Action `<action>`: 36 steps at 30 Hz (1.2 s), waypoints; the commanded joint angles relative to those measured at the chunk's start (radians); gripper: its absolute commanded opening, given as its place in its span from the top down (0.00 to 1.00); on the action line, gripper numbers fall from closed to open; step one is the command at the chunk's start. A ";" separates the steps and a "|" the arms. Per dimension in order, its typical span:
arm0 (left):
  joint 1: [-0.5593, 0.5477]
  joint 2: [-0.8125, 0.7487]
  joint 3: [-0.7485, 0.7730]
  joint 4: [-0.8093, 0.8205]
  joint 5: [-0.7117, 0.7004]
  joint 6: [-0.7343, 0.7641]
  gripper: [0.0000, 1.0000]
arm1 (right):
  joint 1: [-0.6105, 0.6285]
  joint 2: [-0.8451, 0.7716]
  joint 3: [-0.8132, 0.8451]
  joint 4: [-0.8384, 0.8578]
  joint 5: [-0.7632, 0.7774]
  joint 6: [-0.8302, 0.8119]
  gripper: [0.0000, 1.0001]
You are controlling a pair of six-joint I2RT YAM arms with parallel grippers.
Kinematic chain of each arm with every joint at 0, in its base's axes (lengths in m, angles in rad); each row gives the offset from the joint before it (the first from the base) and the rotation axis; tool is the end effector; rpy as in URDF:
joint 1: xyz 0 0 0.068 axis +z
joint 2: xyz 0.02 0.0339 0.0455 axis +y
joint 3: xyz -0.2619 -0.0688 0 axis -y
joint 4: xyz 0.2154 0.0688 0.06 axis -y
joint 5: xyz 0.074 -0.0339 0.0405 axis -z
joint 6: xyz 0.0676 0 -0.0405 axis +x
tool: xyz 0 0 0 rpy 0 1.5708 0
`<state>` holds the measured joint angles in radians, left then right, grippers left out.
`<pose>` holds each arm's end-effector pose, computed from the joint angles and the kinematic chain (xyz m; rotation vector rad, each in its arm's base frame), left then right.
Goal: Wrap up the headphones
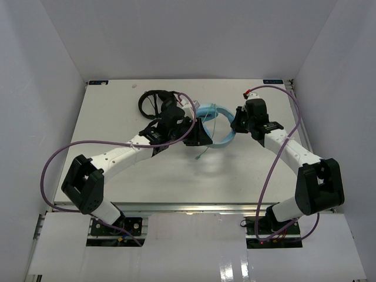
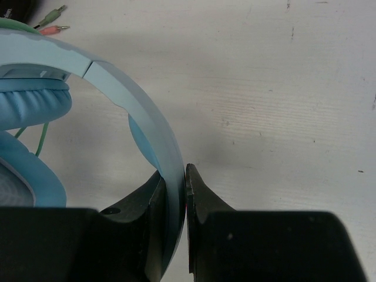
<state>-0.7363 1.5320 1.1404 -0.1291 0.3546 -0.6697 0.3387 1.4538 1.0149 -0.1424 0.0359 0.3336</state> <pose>0.2443 -0.2531 0.2801 0.3133 2.2772 -1.1688 0.3104 0.1068 0.2587 0.0155 2.1725 0.3498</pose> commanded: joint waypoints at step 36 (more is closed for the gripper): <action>-0.008 -0.725 -0.354 -0.181 -0.142 0.057 0.32 | -0.058 0.226 -0.074 0.359 -0.249 -0.043 0.88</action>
<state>-0.7399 0.9414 0.8476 -0.2845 0.2559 -0.5770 0.2878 1.6541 0.9321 0.1067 -0.1506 0.2801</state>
